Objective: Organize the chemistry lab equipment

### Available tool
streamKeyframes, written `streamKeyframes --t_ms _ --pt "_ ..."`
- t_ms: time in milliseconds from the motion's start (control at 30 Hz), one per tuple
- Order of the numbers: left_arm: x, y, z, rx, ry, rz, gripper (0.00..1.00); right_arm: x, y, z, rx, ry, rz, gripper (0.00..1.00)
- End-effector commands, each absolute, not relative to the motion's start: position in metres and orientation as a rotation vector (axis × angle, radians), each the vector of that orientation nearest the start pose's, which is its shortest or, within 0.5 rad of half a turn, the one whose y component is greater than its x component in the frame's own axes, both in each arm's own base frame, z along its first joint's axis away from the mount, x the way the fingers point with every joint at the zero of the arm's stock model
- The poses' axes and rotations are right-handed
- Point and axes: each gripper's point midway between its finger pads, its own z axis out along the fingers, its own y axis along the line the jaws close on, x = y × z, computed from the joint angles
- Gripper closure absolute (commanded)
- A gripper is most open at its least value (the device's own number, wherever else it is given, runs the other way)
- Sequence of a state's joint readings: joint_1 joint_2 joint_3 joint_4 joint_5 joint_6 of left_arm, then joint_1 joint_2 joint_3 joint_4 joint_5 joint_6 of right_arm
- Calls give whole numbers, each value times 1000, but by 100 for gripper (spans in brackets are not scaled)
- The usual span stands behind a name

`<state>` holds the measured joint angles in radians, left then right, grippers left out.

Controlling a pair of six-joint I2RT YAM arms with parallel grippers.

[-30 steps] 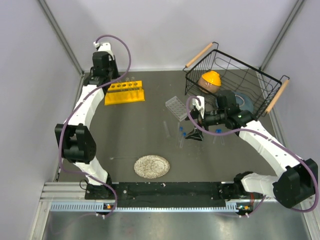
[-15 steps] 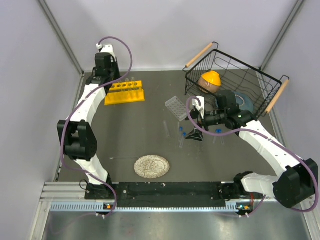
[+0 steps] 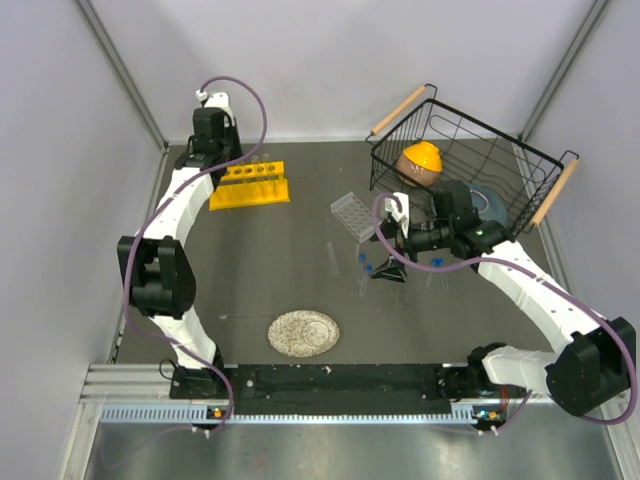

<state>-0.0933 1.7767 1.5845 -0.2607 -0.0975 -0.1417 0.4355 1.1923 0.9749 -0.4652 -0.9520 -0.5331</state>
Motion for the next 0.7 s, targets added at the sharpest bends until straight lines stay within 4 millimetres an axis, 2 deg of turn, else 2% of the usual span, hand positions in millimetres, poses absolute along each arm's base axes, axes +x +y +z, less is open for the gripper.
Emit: streamKeyframes --t_ms 0,200,333,500,667 --pt "537 -39 238 -93 1980 -50 98 217 247 221 -1405 1509 1009 1" --pt "538 -43 219 -78 2014 -69 94 218 246 219 -1405 1513 1001 1" --pt "538 -46 209 -76 2035 -87 85 218 246 218 -1407 1518 999 1" --pt "536 -46 205 -77 2043 -82 72 219 246 216 -1412 1521 996 1" --pt "533 -44 210 -83 2035 -71 62 220 245 213 -1416 1532 995 1"
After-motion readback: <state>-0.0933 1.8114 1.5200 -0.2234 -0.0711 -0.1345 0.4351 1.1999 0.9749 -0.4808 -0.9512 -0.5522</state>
